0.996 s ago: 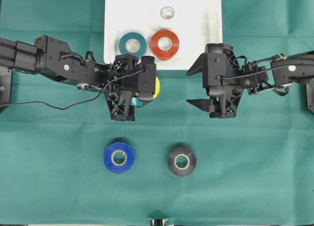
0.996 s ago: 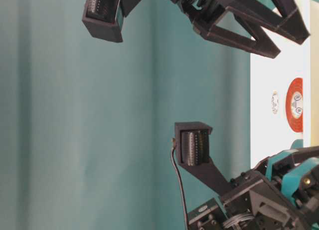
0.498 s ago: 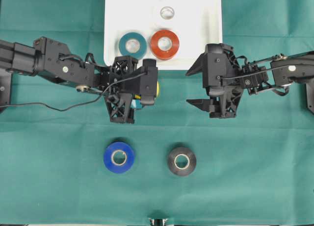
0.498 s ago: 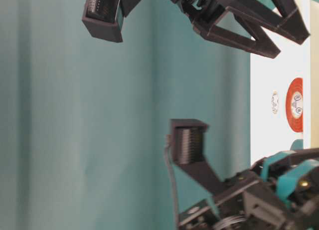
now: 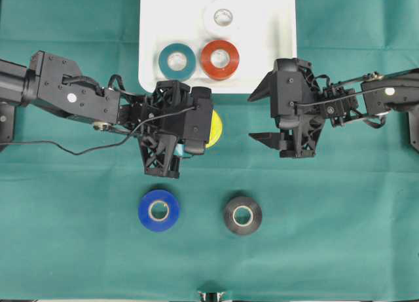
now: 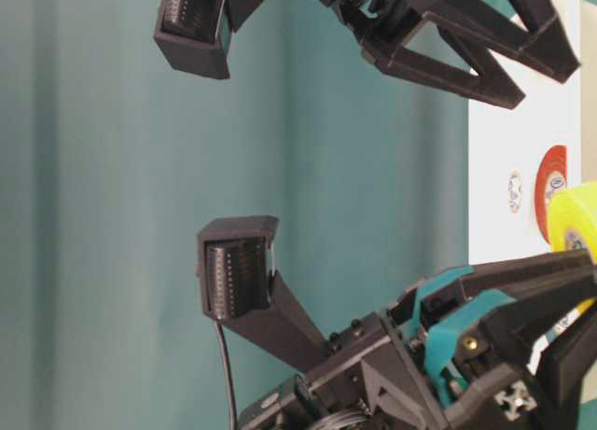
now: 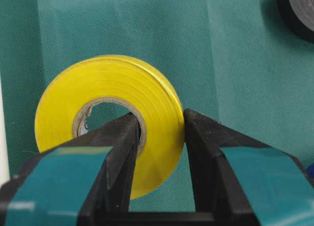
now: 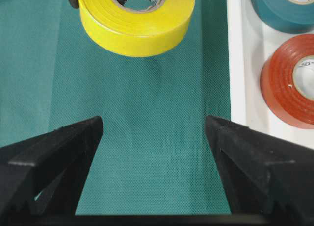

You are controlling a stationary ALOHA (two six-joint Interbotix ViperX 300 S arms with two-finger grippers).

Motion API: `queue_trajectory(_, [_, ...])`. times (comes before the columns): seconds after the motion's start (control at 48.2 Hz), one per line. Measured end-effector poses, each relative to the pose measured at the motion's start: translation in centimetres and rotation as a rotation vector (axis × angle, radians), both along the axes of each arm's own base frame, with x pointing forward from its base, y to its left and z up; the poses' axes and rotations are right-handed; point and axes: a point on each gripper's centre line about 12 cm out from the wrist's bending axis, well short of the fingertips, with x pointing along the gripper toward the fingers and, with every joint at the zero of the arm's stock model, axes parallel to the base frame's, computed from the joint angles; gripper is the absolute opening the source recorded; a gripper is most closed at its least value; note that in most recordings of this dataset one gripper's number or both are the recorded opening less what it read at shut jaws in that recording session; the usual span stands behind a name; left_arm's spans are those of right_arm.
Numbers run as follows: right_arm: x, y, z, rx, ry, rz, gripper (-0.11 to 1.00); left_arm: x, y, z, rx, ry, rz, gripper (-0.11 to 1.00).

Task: Put the tape alternately from left to right into the white case.
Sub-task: 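Lift the yellow roll with the left gripper and carry it into the tray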

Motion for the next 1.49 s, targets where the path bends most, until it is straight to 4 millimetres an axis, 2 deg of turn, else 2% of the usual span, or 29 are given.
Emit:
queue_trajectory(0.228, [0.0,0.0,0.0,0.002,-0.001,0.0,0.84,0.7,0.1,0.7,0.0,-0.022,0.002,0.28])
queue_trajectory(0.394, [0.0,0.0,0.0,0.002,-0.001,0.0,0.84,1.6,1.3,2.0,0.001,-0.04,0.03,0.28])
queue_trajectory(0.622, [0.0,0.0,0.0,0.002,0.0,0.0,0.84,2.8,5.8,3.4,0.006,-0.066,0.131,0.28])
queue_trajectory(0.747, [0.0,0.0,0.0,0.0,0.0,0.0,0.84,3.6,8.4,2.8,0.029,-0.061,0.167,0.28])
queue_trajectory(0.913, [0.0,0.0,0.0,0.0,0.0,0.0,0.84,5.3,10.4,2.2,0.1,-0.061,0.13,0.28])
queue_trajectory(1.245, [0.0,0.0,0.0,0.002,0.0,0.0,0.84,7.9,12.5,0.8,0.142,-0.059,0.118,0.28])
queue_trajectory(1.493, [0.0,0.0,0.0,0.001,-0.001,0.001,0.84,9.2,12.7,0.2,0.144,-0.062,0.117,0.28])
